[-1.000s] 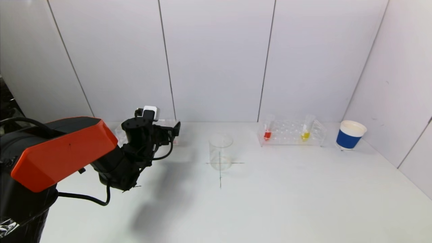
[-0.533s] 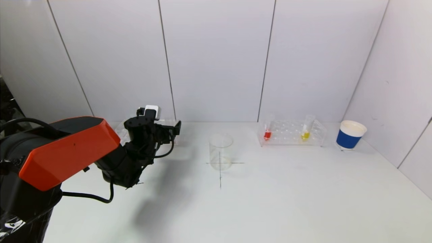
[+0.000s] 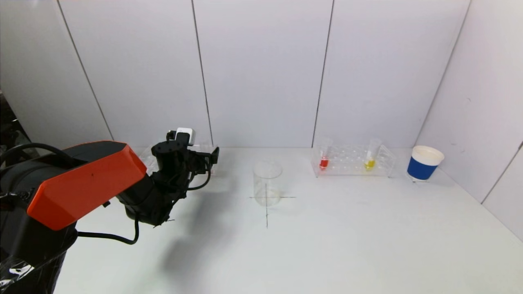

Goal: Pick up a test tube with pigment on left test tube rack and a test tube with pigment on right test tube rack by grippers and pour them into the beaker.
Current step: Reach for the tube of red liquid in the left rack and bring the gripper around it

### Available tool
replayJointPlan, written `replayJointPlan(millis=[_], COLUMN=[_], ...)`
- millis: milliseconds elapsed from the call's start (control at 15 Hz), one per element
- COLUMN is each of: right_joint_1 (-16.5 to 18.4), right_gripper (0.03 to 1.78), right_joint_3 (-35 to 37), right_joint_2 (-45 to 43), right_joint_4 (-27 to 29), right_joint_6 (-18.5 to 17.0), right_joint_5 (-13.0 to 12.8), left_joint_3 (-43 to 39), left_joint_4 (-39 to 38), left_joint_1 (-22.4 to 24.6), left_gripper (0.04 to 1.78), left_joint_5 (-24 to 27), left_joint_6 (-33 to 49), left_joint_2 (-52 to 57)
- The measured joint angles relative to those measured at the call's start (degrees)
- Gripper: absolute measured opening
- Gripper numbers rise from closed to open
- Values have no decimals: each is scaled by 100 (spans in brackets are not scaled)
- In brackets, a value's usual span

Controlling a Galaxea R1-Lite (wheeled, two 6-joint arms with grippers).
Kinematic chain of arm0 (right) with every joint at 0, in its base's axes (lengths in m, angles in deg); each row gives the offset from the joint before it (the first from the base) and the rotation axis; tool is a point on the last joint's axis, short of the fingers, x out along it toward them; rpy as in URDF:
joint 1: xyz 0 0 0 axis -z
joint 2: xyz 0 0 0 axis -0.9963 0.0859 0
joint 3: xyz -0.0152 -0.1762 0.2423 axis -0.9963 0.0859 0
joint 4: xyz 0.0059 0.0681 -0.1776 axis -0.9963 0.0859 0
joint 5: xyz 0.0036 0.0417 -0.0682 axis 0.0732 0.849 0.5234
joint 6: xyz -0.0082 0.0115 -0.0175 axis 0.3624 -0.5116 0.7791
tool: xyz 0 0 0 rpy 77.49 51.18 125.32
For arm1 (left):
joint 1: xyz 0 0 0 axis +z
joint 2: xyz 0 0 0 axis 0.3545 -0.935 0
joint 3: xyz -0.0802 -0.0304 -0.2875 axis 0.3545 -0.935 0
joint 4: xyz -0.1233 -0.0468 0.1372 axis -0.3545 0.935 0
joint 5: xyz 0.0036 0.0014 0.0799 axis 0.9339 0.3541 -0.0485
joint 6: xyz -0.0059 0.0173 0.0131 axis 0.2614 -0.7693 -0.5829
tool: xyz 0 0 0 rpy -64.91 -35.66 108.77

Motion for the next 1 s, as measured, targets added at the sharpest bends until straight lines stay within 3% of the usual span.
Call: replayJointPlan(millis=[1000], right_joint_1=[0], right_gripper=[177], right_joint_3=[0], right_joint_2=[0], right_joint_4=[0], right_joint_6=[0], right_joint_5=[-2], left_joint_3=[430], left_joint_4=[279], left_joint_1=[-2], left_gripper=[176], left_joint_5=[9], left_joint_6=[-45], left_joint_2=[-212])
